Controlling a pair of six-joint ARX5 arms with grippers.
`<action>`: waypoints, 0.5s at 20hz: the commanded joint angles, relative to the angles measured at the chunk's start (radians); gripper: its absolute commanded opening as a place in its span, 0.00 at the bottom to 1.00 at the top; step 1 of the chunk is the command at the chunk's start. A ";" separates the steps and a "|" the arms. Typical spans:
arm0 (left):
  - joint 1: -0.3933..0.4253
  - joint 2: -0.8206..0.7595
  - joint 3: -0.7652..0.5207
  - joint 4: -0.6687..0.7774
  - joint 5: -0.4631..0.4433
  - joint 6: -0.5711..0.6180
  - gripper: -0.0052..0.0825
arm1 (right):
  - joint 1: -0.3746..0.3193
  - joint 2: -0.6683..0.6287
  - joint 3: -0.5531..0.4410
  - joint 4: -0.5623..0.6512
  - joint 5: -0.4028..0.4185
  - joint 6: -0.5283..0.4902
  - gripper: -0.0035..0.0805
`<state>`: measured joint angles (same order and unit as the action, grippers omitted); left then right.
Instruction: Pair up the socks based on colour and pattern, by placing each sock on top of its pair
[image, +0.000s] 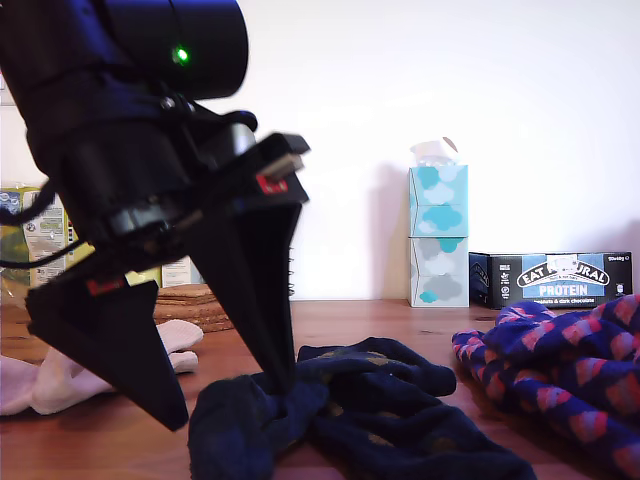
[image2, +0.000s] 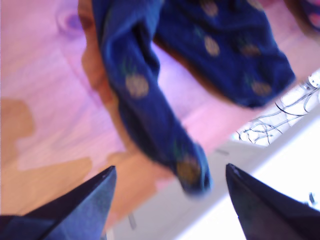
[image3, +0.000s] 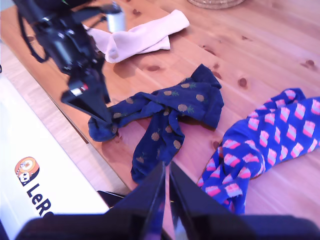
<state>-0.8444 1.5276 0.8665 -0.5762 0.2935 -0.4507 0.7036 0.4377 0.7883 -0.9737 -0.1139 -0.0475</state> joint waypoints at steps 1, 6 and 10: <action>-0.010 0.044 0.002 0.006 -0.002 -0.005 0.76 | 0.004 0.013 0.005 0.027 0.001 -0.003 0.03; 0.003 0.081 0.007 0.045 -0.006 0.079 0.04 | 0.004 0.083 0.005 0.057 -0.017 -0.003 0.03; 0.054 0.003 0.098 0.037 -0.007 0.119 0.03 | 0.004 0.198 0.005 0.064 -0.045 -0.005 0.03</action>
<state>-0.7990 1.5692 0.9302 -0.5518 0.2874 -0.3439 0.7036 0.6277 0.7883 -0.9180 -0.1520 -0.0505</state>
